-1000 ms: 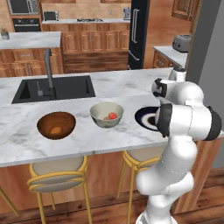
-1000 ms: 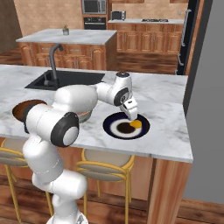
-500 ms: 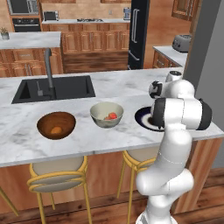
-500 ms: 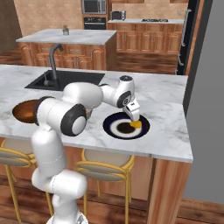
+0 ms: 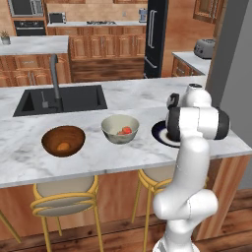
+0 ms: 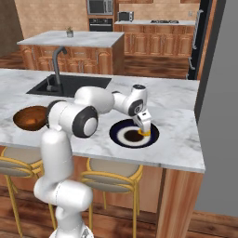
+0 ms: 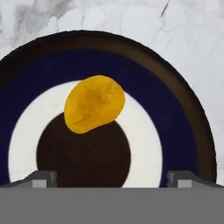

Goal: Take the fruits from the plate on the dining counter and place two fruits in each bowl.

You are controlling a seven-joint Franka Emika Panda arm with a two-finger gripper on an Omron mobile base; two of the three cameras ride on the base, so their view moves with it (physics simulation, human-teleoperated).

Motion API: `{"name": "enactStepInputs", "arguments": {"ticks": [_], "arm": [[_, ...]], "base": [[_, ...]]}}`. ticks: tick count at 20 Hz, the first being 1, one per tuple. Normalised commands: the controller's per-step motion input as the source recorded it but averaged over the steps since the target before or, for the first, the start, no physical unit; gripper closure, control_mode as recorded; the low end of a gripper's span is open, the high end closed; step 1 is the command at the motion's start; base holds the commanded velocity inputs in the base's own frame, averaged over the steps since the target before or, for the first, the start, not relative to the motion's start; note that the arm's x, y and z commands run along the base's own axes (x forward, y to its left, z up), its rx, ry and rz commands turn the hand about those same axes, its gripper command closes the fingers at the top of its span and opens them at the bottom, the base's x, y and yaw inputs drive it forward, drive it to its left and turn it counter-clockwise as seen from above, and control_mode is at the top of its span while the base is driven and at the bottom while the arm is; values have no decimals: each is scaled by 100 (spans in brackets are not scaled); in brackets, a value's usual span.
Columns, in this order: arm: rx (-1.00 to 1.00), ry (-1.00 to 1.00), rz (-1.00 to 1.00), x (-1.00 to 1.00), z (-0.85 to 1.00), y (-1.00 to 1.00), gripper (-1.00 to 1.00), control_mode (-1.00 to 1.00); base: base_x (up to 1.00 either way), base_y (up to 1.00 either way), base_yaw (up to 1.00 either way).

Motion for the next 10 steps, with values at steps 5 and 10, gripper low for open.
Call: {"name": "enactStepInputs", "arguments": {"ticks": [5, 10], "arm": [[1, 4, -3, 12, -31, -22, -100, -100], [0, 0, 0, 37, -12, -19, -100, -100]], "base": [[0, 0, 0], [0, 0, 0]]}}
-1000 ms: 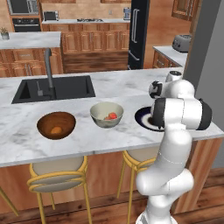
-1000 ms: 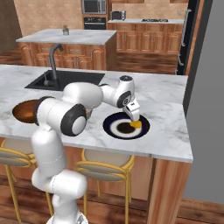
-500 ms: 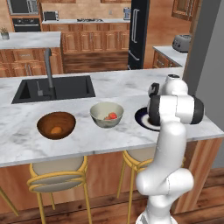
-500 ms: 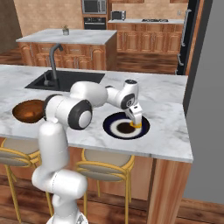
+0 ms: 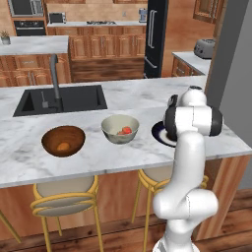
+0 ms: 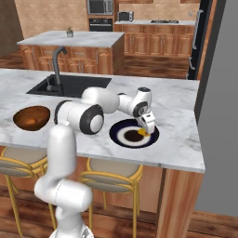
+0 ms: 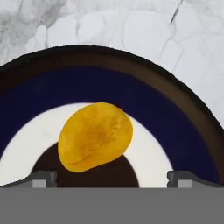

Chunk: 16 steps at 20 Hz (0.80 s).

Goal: Take the fruits from the plate on the dining counter and place two fruits in each bowl.

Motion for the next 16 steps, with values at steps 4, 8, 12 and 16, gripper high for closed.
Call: {"name": "enactStepInputs", "arguments": {"ticks": [4, 8, 12, 16], "arm": [[0, 0, 0, 32, -33, -21, -100, -100], [0, 0, 0, 30, -39, -14, -100, -100], [0, 0, 0, 10, -27, -4, -100, -100], [0, 0, 0, 0, -41, 0, 100, -100]], "base": [[0, 0, 0], [0, 0, 0], [0, 0, 0], [0, 0, 0]]}}
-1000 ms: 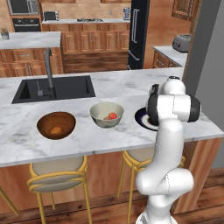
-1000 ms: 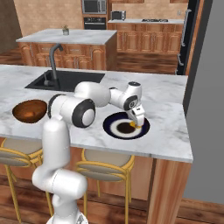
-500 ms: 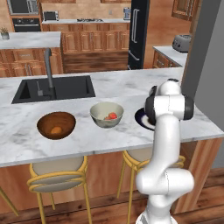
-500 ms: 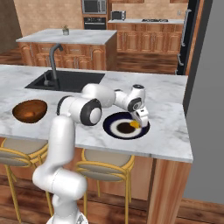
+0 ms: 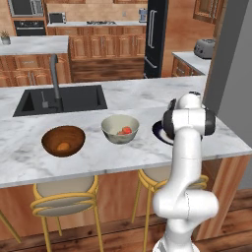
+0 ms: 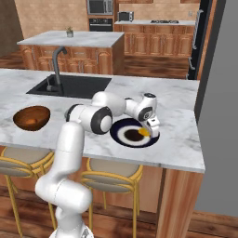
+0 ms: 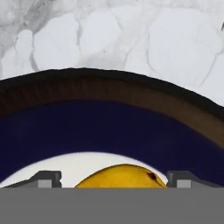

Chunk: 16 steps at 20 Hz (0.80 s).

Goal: Take the fruits from the plate on the dining counter and place two fruits in each bowl.

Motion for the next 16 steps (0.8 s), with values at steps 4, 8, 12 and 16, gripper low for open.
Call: {"name": "enactStepInputs", "arguments": {"ticks": [4, 8, 12, 16], "arm": [[0, 3, 0, 0, -4, 0, 100, -100], [0, 0, 0, 0, 0, 0, 100, -100], [0, 4, 5, -17, 25, 7, 100, -100], [0, 0, 18, -46, 67, 39, 100, -100]], "base": [[0, 0, 0], [0, 0, 0], [0, 0, 0], [0, 0, 0]]}}
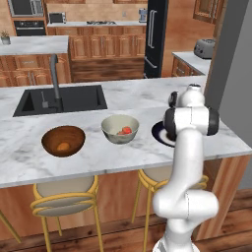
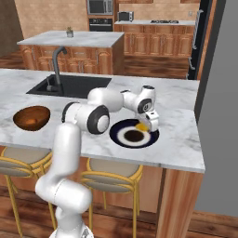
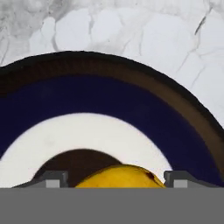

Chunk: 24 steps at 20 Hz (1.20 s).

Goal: Take the fruits from the plate on the dining counter and place two fruits in each bowl.

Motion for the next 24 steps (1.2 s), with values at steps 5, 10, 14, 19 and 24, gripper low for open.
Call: {"name": "enactStepInputs", "arguments": {"ticks": [5, 10, 14, 19, 24], "arm": [[0, 0, 31, -33, 87, 56, 100, -100], [0, 0, 35, -52, 64, 71, 100, -100], [0, 0, 41, -10, 53, 71, 100, -100], [0, 0, 41, -14, 46, 89, 100, -100], [0, -4, 39, 4, 14, 100, 100, -100]], "base": [[0, 0, 0], [0, 0, 0], [0, 0, 0], [0, 0, 0], [0, 0, 0]]}}
